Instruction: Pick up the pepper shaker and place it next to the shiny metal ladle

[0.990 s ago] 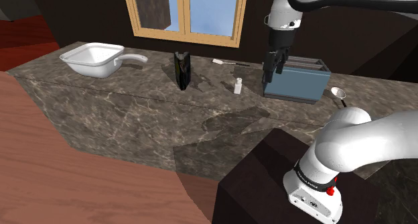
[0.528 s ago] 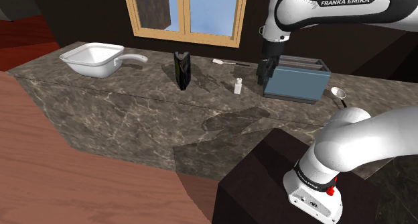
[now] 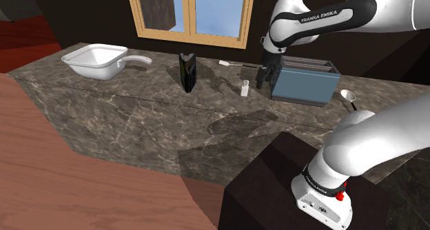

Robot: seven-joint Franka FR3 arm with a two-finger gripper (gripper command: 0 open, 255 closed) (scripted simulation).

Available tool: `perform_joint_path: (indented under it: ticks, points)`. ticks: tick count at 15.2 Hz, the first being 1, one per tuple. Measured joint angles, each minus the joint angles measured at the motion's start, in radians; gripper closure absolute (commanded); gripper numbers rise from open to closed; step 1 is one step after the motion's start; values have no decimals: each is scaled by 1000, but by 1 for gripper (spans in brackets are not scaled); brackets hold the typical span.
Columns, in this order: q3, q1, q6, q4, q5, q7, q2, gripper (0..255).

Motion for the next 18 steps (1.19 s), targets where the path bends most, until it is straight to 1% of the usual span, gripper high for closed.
perform_joint_path:
  ticks: [3, 6, 8, 10, 12, 13, 18]
  points:
    - [-51, 6, 94, 28, 19, -67, 91, 0]
    - [-104, 22, 207, 59, 65, -144, 208, 0]
    - [-131, 36, 263, 89, 109, -196, 279, 0]
    - [-162, 47, 318, 128, 171, -268, 365, 0]
    - [-182, 53, 353, 177, 240, -339, 443, 0]
    - [-185, 54, 370, 182, 262, -359, 464, 0]
    - [-184, 58, 428, 182, 322, -406, 528, 0]
